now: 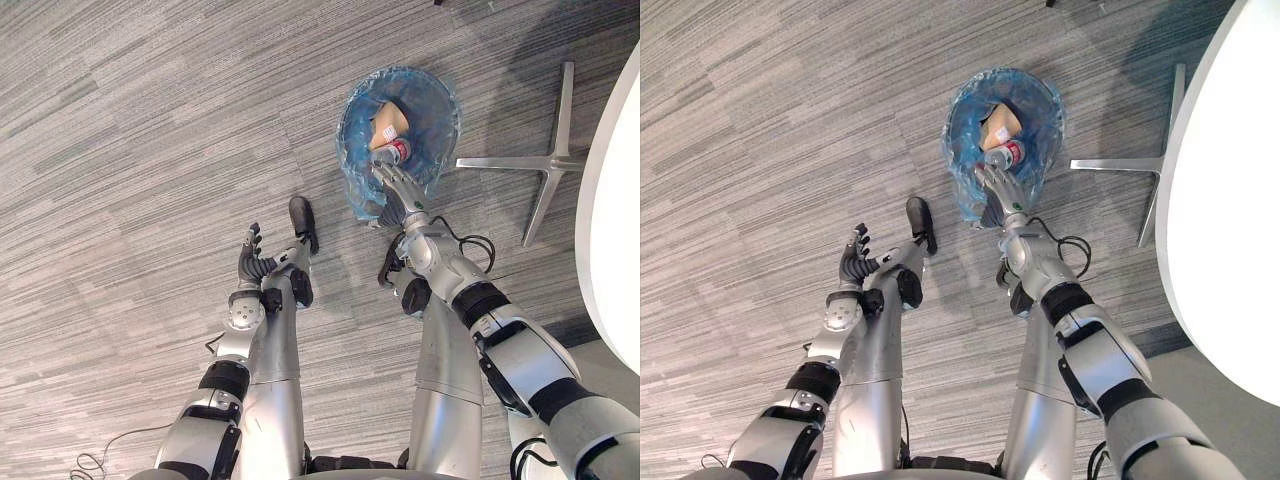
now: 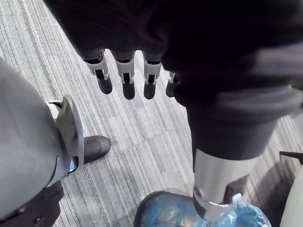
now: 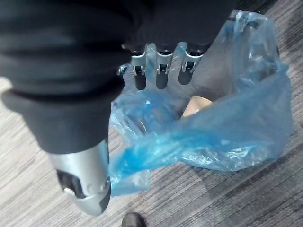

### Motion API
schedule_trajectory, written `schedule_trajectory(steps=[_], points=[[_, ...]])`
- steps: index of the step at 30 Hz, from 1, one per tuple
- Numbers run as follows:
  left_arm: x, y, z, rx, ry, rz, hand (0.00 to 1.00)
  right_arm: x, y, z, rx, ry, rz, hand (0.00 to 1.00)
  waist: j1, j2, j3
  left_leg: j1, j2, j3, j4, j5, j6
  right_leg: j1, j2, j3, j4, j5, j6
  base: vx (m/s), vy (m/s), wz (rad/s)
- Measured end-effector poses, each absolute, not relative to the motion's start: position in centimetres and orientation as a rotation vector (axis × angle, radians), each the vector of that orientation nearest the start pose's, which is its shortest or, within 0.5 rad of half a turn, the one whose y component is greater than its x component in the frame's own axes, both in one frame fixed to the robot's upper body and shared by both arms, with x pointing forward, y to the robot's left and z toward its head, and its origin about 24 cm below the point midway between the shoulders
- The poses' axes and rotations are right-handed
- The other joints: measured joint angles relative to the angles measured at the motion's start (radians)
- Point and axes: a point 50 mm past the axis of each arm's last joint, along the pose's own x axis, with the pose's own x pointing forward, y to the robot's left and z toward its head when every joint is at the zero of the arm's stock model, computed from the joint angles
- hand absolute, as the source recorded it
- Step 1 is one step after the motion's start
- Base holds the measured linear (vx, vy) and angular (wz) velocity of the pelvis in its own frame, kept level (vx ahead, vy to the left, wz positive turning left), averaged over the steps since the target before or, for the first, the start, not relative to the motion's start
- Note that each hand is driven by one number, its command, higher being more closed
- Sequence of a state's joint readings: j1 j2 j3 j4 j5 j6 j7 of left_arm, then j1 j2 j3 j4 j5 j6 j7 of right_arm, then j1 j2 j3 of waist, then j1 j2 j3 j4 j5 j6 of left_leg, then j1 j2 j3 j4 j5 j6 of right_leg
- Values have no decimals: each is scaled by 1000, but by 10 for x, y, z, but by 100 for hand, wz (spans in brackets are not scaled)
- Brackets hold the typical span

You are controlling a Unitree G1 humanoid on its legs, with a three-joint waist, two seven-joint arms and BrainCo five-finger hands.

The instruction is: Gather rubbish on tea table into small bin, then transfer packed bag to large trash can.

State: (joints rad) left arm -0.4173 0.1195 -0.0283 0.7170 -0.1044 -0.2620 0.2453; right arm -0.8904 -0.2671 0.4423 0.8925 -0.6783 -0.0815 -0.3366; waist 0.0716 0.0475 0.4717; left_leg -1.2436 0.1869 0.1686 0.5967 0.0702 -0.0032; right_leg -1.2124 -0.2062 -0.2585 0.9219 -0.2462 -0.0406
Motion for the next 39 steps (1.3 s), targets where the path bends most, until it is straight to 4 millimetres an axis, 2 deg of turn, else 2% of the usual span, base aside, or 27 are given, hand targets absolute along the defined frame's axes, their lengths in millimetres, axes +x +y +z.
schedule_trajectory(steps=[8, 15, 16, 19, 23, 27, 39], points=[[323, 166, 25, 46, 15, 187, 0, 400, -118, 126, -1245, -267, 17, 0, 6, 1, -13, -49, -18, -17, 15, 3, -1, -42, -25, -16, 42, -22, -4, -40, -17, 13], [324, 163, 27, 39, 5, 178, 0, 403, -122, 126, -1260, -234, 10, 0, 29, 2, -35, -84, -30, -32, 30, 5, -3, -73, -40, -25, 74, -39, -13, -40, -14, 9], [324, 164, 27, 42, 4, 178, 0, 404, -121, 128, -1260, -235, 10, 100, 29, 1, -35, -87, -31, -32, 33, 5, -3, -77, -42, -25, 78, -40, -13, -48, -5, 7], [324, 164, 29, 39, -3, 176, 0, 405, -120, 129, -1261, -235, 8, 100, 35, 1, -35, -93, -34, -33, 35, 5, -4, -85, -47, -25, 90, -50, -5, -58, -9, 7], [325, 160, 33, 28, -20, 164, 0, 405, -119, 129, -1253, -231, 9, 100, 52, 2, -41, -104, -40, -34, 33, 5, -4, -95, -59, -35, 109, -67, -15, -59, -16, 14], [325, 160, 33, 10, -20, 166, 0, 407, -118, 138, -1223, -244, -6, 100, 51, 3, -51, -124, -49, -43, 34, 15, -12, -115, -62, -41, 123, -70, -21, -50, -12, 10], [325, 160, 31, 9, -4, 167, 0, 402, -109, 147, -1047, -299, -10, 100, 52, 3, -51, -109, -38, -57, 50, 15, -14, -90, -56, -43, 124, -71, -20, -62, -5, -2]])
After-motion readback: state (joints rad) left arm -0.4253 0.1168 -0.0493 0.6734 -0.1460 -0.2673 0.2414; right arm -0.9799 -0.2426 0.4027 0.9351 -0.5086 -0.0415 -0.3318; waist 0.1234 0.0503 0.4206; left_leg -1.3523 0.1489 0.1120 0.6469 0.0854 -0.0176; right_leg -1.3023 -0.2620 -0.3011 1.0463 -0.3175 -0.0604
